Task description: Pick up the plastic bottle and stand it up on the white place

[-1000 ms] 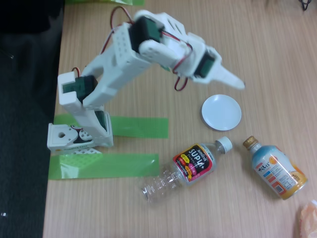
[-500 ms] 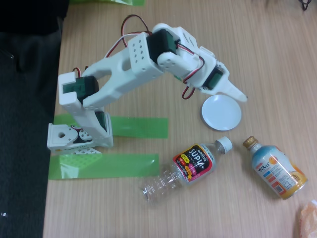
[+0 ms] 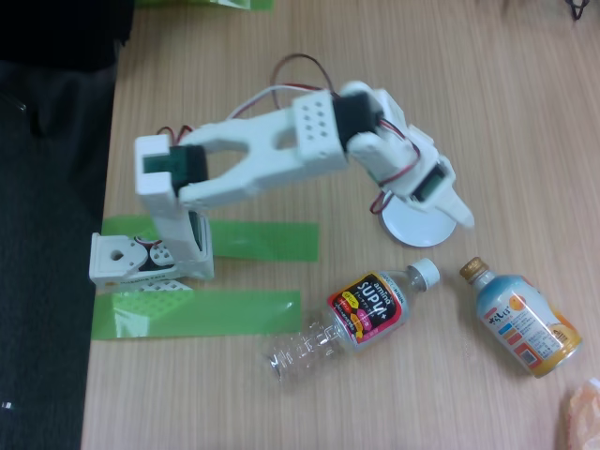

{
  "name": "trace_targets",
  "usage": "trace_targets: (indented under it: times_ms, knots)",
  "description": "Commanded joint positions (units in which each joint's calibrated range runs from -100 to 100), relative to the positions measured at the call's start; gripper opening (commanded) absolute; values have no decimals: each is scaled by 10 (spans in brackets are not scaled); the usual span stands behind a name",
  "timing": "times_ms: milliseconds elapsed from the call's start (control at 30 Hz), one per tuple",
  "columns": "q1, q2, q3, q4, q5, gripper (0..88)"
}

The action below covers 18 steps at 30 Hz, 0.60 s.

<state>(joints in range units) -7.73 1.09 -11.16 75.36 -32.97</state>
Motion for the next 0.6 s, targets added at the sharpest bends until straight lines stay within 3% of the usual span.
trace_targets:
  times_ms: [0,567]
  knots:
    - [10,30,-6,-6,-3,288]
    - [69,132,-3,-10,-2,287]
